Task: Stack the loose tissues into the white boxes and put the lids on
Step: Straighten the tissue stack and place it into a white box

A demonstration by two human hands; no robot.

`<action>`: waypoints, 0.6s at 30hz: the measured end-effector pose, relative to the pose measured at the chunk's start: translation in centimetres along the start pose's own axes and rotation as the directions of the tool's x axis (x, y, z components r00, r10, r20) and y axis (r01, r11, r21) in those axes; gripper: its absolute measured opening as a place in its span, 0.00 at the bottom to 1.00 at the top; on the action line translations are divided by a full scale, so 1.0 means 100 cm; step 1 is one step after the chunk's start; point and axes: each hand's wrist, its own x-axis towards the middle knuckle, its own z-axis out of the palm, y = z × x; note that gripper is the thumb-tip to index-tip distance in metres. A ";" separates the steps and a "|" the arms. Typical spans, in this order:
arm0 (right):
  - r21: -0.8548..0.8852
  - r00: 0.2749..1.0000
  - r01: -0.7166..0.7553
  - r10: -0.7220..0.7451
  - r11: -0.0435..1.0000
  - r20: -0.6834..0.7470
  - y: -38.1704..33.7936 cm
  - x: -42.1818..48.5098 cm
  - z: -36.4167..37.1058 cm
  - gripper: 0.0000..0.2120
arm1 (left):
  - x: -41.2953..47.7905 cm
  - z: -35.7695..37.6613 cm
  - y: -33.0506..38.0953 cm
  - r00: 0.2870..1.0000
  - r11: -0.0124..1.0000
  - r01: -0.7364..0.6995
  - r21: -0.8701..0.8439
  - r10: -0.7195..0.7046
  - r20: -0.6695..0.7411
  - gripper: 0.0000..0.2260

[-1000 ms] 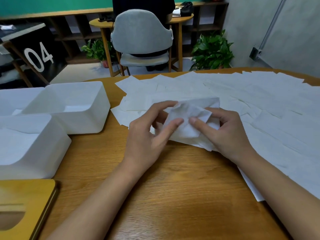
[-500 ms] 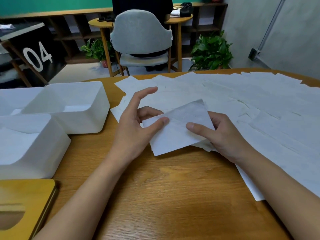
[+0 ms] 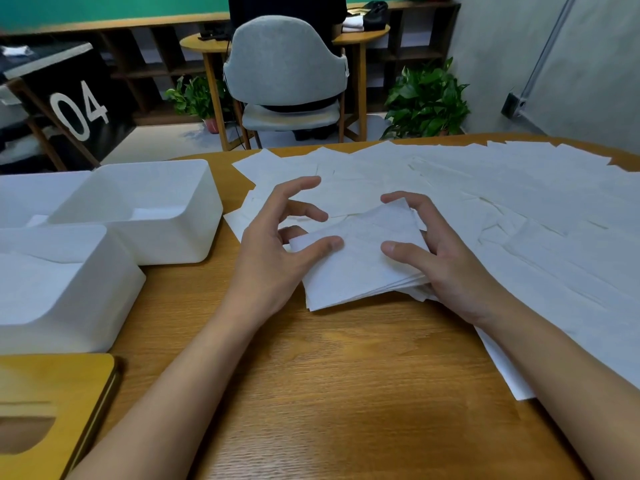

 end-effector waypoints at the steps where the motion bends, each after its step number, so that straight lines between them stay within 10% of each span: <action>1: 0.006 1.000 -0.001 0.001 1.000 0.003 0.000 0.000 0.000 0.25 | 0.000 0.000 0.000 1.000 1.000 -0.001 0.005 0.001 0.007 0.31; 13: 0.041 1.000 0.018 -0.019 0.999 0.002 0.004 0.001 -0.001 0.31 | 0.000 0.005 -0.008 1.000 0.998 -0.006 0.070 0.008 -0.029 0.29; 18: 0.199 0.993 0.064 -0.043 0.978 -0.106 0.002 0.003 -0.005 0.32 | -0.004 0.012 0.002 0.975 0.969 0.209 -0.134 -0.196 0.104 0.26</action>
